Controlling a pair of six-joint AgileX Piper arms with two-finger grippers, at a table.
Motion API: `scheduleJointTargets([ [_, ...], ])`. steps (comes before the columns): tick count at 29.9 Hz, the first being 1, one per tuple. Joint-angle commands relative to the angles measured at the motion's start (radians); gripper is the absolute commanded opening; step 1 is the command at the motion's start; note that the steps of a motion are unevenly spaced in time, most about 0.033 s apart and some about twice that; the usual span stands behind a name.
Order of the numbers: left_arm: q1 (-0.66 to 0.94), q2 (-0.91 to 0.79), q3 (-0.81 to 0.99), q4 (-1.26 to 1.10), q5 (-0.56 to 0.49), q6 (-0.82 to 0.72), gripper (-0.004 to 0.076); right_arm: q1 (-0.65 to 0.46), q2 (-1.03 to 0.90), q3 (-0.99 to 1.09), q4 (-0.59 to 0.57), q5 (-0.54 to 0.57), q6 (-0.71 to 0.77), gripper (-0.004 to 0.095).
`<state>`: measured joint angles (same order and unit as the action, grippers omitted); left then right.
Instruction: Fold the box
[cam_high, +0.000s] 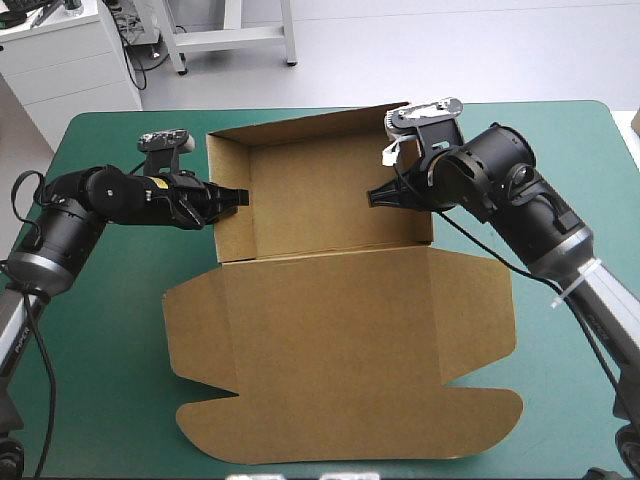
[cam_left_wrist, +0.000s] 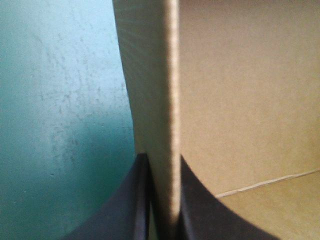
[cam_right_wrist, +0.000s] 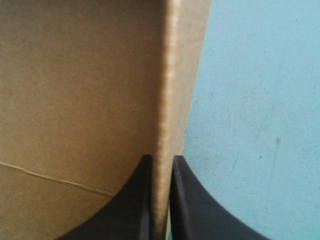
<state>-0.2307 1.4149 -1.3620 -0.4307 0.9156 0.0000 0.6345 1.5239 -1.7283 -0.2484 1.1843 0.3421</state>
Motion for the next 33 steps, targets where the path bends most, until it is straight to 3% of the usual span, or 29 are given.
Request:
scheduleJointTargets([
  [1,-0.014,-0.013,-0.086,0.036,0.034,-0.04,-0.0032,-0.017,-0.018,-0.035,0.084,-0.049,-0.052,-0.0008],
  [10,-0.138,0.148,-0.195,0.338,0.085,-0.263,-0.0032,-0.22,0.107,-0.035,0.298,0.054,-0.134,-0.0008],
  [22,-0.162,0.378,-0.296,0.326,0.172,-0.289,-0.0032,-0.272,0.249,-0.033,0.273,0.062,-0.195,-0.0008],
  [33,-0.162,0.418,-0.315,0.343,0.176,-0.323,-0.0032,-0.272,0.321,-0.033,0.217,0.04,-0.186,-0.0008],
])
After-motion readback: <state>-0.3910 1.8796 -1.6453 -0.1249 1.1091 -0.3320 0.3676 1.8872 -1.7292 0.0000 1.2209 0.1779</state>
